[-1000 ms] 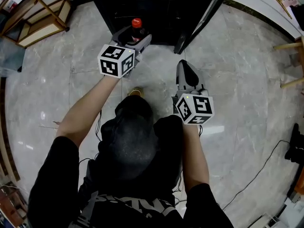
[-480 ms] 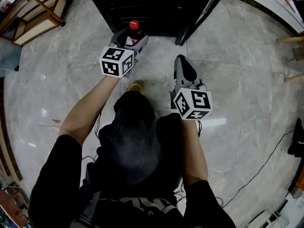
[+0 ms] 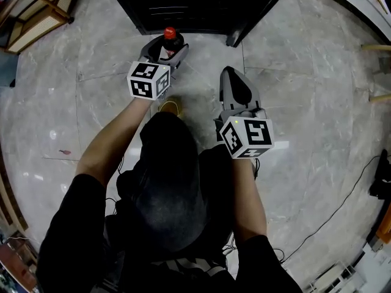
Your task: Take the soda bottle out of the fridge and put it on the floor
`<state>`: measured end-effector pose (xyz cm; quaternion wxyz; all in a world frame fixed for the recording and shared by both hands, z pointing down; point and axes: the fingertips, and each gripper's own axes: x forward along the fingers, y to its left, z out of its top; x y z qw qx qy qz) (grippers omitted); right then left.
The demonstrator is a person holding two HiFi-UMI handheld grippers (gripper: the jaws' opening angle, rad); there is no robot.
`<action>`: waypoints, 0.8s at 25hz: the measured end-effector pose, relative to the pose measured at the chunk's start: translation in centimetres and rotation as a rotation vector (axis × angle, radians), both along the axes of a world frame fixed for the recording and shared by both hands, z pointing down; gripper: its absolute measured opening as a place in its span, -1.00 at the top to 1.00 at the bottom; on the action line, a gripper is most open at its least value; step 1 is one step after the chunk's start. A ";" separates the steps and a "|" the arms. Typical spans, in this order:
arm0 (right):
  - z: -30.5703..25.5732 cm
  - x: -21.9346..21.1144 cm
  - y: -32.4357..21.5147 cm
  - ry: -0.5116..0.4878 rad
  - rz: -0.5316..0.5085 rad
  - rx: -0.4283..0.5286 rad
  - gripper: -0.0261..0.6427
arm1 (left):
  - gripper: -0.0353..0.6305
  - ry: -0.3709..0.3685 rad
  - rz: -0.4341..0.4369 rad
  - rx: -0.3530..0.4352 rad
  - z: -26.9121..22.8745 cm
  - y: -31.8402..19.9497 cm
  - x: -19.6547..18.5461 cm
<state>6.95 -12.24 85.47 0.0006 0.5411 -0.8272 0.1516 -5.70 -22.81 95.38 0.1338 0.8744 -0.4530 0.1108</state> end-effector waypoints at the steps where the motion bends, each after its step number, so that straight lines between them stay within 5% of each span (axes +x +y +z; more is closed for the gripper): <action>1: 0.1 0.1 -0.1 -0.008 0.003 -0.002 0.85 | -0.01 -0.003 0.001 -0.006 0.7 0.0 0.0; 20: 3.4 0.4 -1.5 -0.031 0.001 -0.081 0.85 | -0.01 -0.071 0.008 -0.058 11.6 -1.2 1.1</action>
